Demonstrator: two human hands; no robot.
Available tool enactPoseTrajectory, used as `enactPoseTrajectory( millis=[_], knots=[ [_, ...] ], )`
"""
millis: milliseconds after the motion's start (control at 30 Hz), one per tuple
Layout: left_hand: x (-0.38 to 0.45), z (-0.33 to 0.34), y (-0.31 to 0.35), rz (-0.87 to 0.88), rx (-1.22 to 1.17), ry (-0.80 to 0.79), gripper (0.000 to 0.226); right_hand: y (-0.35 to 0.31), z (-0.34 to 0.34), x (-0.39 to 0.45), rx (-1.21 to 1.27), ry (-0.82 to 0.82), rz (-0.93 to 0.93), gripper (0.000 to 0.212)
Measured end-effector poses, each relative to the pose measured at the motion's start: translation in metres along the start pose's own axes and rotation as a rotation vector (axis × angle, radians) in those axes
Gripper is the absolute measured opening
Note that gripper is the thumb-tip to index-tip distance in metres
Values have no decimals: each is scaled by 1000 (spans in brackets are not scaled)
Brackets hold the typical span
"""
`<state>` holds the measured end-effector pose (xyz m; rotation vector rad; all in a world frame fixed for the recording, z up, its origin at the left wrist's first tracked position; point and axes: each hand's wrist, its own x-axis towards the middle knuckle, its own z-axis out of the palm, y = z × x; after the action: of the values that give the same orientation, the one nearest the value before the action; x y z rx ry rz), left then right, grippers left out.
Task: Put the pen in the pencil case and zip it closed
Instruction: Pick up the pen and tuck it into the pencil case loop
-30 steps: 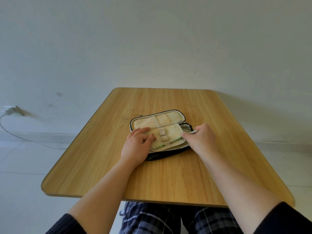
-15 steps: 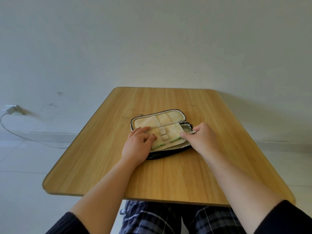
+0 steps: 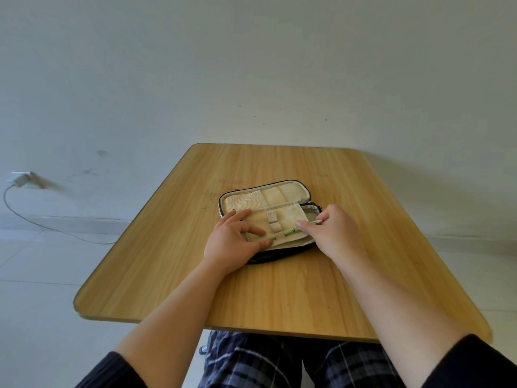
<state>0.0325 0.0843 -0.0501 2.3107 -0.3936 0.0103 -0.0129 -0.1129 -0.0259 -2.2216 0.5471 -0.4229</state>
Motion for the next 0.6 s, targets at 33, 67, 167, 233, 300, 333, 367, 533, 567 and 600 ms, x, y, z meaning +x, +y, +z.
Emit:
enactPoseTrajectory(
  millis=[33, 67, 167, 233, 300, 333, 367, 533, 567, 600],
  knots=[
    [0, 0, 0, 0, -12, 1, 19, 0, 0, -1, 2, 2, -6, 43],
    [0, 0, 0, 0, -18, 2, 15, 0, 1, -2, 2, 3, -11, 43],
    [0, 0, -1, 9, -18, 7, 8, 0, 2, -3, 0, -4, -18, 43],
    [0, -1, -1, 9, -25, 8, 6, 1, 2, -3, 0, -11, -22, 42],
    [0, -1, -2, 6, -38, 7, 5, 3, 1, -3, -2, -27, -36, 38],
    [0, -1, -2, 5, -44, 5, 5, 4, 0, -2, 2, -38, -46, 36],
    [0, -1, -1, 5, -49, 3, 4, 6, -1, -2, 8, -49, -55, 35],
    [1, -4, -2, 0, -91, -21, 3, 9, -2, -3, 29, -89, -68, 29],
    [1, -5, -2, -1, -98, -31, 3, 9, -1, -4, 24, -91, -70, 28],
    [1, -6, -2, -3, -107, -43, 3, 9, -1, -4, 17, -91, -72, 28]
  ],
)
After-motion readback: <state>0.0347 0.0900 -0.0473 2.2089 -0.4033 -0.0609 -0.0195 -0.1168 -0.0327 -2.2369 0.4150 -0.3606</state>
